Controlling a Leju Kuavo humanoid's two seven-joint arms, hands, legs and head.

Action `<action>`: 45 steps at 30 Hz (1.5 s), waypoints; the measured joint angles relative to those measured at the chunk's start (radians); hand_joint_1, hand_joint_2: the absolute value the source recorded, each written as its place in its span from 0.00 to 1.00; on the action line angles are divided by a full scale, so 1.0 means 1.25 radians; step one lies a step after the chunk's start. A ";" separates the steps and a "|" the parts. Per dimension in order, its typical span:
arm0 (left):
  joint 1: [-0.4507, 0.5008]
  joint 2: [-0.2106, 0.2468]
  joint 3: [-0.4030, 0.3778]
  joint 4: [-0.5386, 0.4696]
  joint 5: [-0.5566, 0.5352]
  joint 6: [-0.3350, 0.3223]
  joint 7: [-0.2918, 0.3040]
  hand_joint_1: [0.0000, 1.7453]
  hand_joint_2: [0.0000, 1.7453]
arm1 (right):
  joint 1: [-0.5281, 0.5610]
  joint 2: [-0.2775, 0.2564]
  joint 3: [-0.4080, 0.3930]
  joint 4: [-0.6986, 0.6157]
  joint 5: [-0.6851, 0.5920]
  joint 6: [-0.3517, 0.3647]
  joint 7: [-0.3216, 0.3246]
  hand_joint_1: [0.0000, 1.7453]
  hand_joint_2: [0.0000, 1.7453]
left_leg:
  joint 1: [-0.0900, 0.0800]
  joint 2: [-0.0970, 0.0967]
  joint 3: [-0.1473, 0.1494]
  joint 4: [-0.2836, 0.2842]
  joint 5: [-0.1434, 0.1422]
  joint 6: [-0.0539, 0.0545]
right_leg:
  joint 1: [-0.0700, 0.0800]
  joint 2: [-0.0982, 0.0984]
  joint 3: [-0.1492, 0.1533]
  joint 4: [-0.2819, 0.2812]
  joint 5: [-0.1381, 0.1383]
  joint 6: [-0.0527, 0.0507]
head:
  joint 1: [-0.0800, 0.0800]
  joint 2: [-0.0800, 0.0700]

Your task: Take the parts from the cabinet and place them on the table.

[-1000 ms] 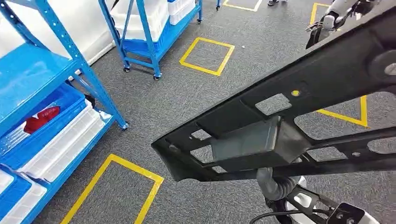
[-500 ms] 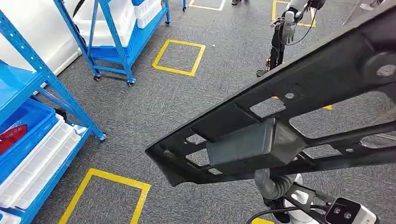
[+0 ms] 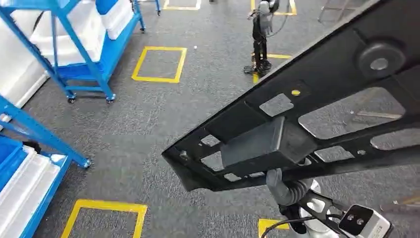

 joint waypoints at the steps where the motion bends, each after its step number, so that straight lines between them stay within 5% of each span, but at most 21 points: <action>1: 0.001 0.000 0.000 0.000 0.001 0.000 0.000 0.00 1.00 | 0.000 0.000 0.003 0.000 0.000 -0.004 0.000 1.00 1.00 | 0.000 -0.008 -0.030 0.061 -0.029 -0.001 | 0.001 0.008 0.000 0.000 0.000 -0.005 | -0.002 0.000; 4: 0.011 0.006 0.005 0.000 0.008 0.005 0.000 0.00 1.00 | 0.005 0.000 0.007 0.000 0.005 -0.015 0.000 1.00 1.00 | 0.000 -0.016 -0.093 0.179 -0.053 0.000 | 0.004 0.043 0.001 0.001 -0.001 -0.007 | -0.003 0.000; 7: 0.012 0.015 0.018 -0.002 0.028 0.016 -0.009 0.00 1.00 | 0.013 0.000 0.008 -0.001 0.021 -0.035 0.000 1.00 1.00 | 0.001 -0.030 -0.038 0.041 0.043 0.008 | 0.004 0.073 0.006 0.002 -0.002 -0.005 | -0.003 0.000; 8: 0.011 0.022 0.024 -0.003 0.043 0.023 -0.014 0.00 1.00 | 0.017 0.000 0.008 -0.003 0.026 -0.046 0.000 1.00 1.00 | 0.003 -0.073 -0.007 -0.037 0.072 0.013 | 0.002 0.083 0.007 0.003 -0.004 -0.002 | -0.003 0.000; 9: 0.011 0.027 0.033 -0.005 0.053 0.030 -0.015 0.00 1.00 | 0.017 -0.001 0.008 -0.006 0.027 -0.052 0.000 1.00 1.00 | 0.004 -0.089 -0.001 -0.050 0.065 0.014 | 0.006 0.090 0.003 0.008 -0.004 0.002 | 0.000 0.000; 13: 0.014 0.049 0.059 -0.015 0.074 0.043 -0.014 0.00 1.00 | 0.033 -0.012 0.003 -0.019 0.020 -0.053 0.000 1.00 1.00 | 0.003 -0.059 0.006 -0.064 0.066 0.030 | 0.002 0.124 -0.008 0.002 0.005 0.025 | -0.002 0.000; 15: 0.012 0.054 0.063 -0.018 0.074 0.044 -0.015 0.00 1.00 | 0.033 -0.018 0.000 -0.024 0.017 -0.051 0.000 1.00 1.00 | 0.004 -0.038 0.009 -0.075 0.072 0.041 | 0.002 0.048 -0.031 0.049 -0.032 0.027 | 0.004 0.000; 16: 0.015 0.056 0.070 -0.020 0.075 0.045 -0.014 0.00 1.00 | 0.032 -0.020 0.000 -0.025 0.015 -0.048 0.000 1.00 1.00 | 0.002 -0.028 0.009 -0.075 0.072 0.042 | 0.001 0.030 -0.058 0.106 -0.062 0.029 | 0.005 0.000; 19: 0.019 0.057 0.080 -0.021 0.081 0.046 -0.016 0.00 1.00 | 0.035 -0.023 0.000 -0.024 0.013 -0.045 0.000 1.00 1.00 | -0.002 0.005 0.008 -0.075 0.070 0.044 | -0.005 0.018 -0.132 0.258 -0.113 0.036 | 0.005 0.000; 22: 0.015 0.055 0.087 -0.020 0.087 0.035 -0.027 0.00 1.00 | 0.034 -0.023 0.001 -0.022 0.013 -0.043 0.000 1.00 1.00 | -0.002 0.029 0.010 -0.072 0.066 0.040 | -0.006 0.002 -0.060 0.123 -0.034 0.036 | 0.005 0.000; 23: 0.015 0.052 0.089 -0.021 0.086 0.030 -0.031 0.00 1.00 | 0.032 -0.023 0.001 -0.022 0.016 -0.048 0.000 1.00 1.00 | -0.002 0.035 0.012 -0.070 0.064 0.037 | -0.004 -0.022 -0.014 0.041 -0.004 0.031 | 0.006 0.000; 24: 0.015 0.050 0.089 -0.021 0.085 0.027 -0.035 0.00 1.00 | 0.028 -0.023 0.001 -0.022 0.020 -0.052 0.000 1.00 1.00 | -0.008 0.041 0.013 -0.067 0.060 0.032 | 0.003 -0.060 0.005 0.001 -0.012 0.026 | 0.006 0.000; 28: 0.012 0.047 0.091 -0.020 0.081 0.024 -0.043 0.00 1.00 | 0.023 -0.024 0.002 -0.020 0.029 -0.074 0.000 1.00 1.00 | -0.009 0.071 0.019 -0.066 0.055 0.016 | 0.007 -0.020 -0.002 0.001 -0.006 0.011 | 0.003 0.000; 29: 0.011 0.047 0.091 -0.021 0.081 0.024 -0.044 0.00 1.00 | 0.022 -0.023 0.003 -0.020 0.030 -0.079 0.000 1.00 1.00 | -0.005 0.066 0.017 -0.060 0.047 0.011 | 0.000 -0.011 0.004 -0.006 0.000 0.004 | 0.004 0.000; 31: 0.009 0.045 0.093 -0.020 0.080 0.024 -0.045 0.00 1.00 | 0.014 -0.023 0.006 -0.018 0.030 -0.086 0.000 1.00 1.00 | 0.002 -0.005 -0.015 0.021 -0.006 0.005 | 0.000 0.002 0.004 -0.006 0.001 -0.003 | -0.001 0.000; 33: 0.014 0.045 0.094 -0.020 0.081 0.026 -0.045 0.00 1.00 | 0.016 -0.024 0.008 -0.017 0.026 -0.088 0.000 1.00 1.00 | 0.003 -0.018 -0.079 0.156 -0.066 0.000 | 0.002 0.021 0.004 -0.005 0.001 -0.006 | -0.002 0.000; 35: 0.018 0.045 0.095 -0.020 0.082 0.028 -0.045 0.00 1.00 | 0.022 -0.024 0.008 -0.017 0.020 -0.081 0.000 1.00 1.00 | 0.003 -0.018 -0.104 0.201 -0.063 -0.001 | 0.003 0.043 0.004 -0.003 0.001 -0.006 | -0.002 0.000; 38: 0.018 0.045 0.096 -0.021 0.088 0.030 -0.045 0.00 1.00 | 0.034 -0.027 0.003 -0.024 0.014 -0.068 0.000 1.00 1.00 | 0.006 -0.036 -0.021 0.014 0.048 0.004 | 0.001 0.074 0.006 0.002 -0.001 -0.001 | -0.002 0.000; 40: 0.017 0.045 0.099 -0.021 0.088 0.031 -0.045 0.00 1.00 | 0.040 -0.027 -0.002 -0.033 0.013 -0.059 0.000 1.00 1.00 | 0.010 -0.096 0.006 -0.055 0.053 0.005 | 0.003 0.089 0.000 0.009 -0.002 0.008 | -0.001 0.000; 44: 0.018 0.045 0.100 -0.021 0.080 0.027 -0.043 0.00 1.00 | 0.052 -0.027 -0.014 -0.048 0.029 -0.062 0.000 1.00 1.00 | 0.012 -0.060 0.008 -0.061 0.061 0.028 | -0.002 0.117 -0.010 0.006 0.004 0.031 | -0.001 0.000; 45: 0.015 0.045 0.100 -0.021 0.076 0.025 -0.043 0.00 1.00 | 0.056 -0.027 -0.016 -0.052 0.034 -0.065 0.000 1.00 1.00 | 0.010 -0.048 0.010 -0.065 0.065 0.033 | 0.000 0.075 -0.018 0.022 -0.008 0.030 | -0.001 0.000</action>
